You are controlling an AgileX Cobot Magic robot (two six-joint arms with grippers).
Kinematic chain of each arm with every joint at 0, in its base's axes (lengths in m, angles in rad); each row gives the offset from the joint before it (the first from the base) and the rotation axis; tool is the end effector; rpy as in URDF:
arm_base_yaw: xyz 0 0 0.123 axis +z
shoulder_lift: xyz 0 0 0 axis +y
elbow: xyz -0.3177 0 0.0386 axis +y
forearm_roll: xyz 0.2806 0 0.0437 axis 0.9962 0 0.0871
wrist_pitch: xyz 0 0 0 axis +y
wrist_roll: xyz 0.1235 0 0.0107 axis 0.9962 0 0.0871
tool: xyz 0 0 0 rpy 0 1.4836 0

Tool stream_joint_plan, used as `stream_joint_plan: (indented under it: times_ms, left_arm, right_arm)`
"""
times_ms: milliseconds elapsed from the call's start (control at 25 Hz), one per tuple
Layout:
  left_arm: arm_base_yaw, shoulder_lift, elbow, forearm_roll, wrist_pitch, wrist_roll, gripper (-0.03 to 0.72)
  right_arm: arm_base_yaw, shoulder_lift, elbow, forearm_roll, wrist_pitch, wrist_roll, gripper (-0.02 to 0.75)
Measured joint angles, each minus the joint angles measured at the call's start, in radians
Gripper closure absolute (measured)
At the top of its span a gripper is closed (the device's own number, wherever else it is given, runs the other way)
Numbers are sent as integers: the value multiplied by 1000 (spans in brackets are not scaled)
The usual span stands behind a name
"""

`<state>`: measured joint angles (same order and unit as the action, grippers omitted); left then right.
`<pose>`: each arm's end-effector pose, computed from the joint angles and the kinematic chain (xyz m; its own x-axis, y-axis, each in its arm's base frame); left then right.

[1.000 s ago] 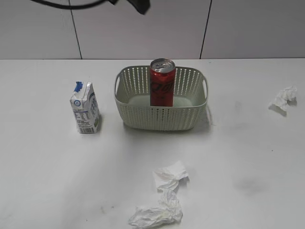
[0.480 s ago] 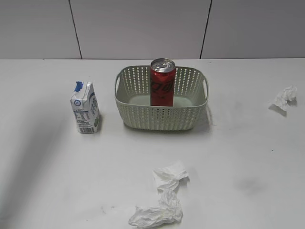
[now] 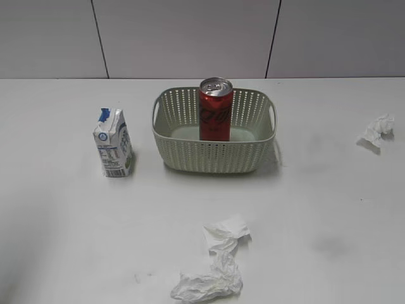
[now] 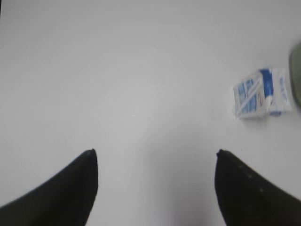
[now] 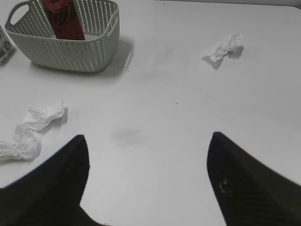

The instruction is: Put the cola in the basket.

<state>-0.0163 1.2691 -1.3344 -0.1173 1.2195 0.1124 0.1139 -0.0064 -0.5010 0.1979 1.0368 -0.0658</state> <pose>0.2790 -0.0182 0.3919 -0.8673 0.0855 -0.4904 0.1321 0.9894 -0.0611 0.0144 0.0228 0.2827 -0.4266 -0.0132 -0.9044 -0.2494 0.9628 0.1036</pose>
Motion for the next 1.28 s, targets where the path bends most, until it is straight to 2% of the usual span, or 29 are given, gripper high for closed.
stream_joint_plan:
  times_ms: [440,680,840,1280]
  left_arm:
    - [0,-417,545,0,-127,0,99]
    - [0,-633,754,-3,-159,0,99]
    - [0,-769,809,-6,-165,0,99]
    - [0,-1145,823,-7,-186,0,99]
  right_arm:
    - [0,0,0,0,0,0,148]
    - [0,0,0,0,0,0,148]
    - [0,0,0,0,0,0,148]
    - [0,0,0,0,0,0,148]
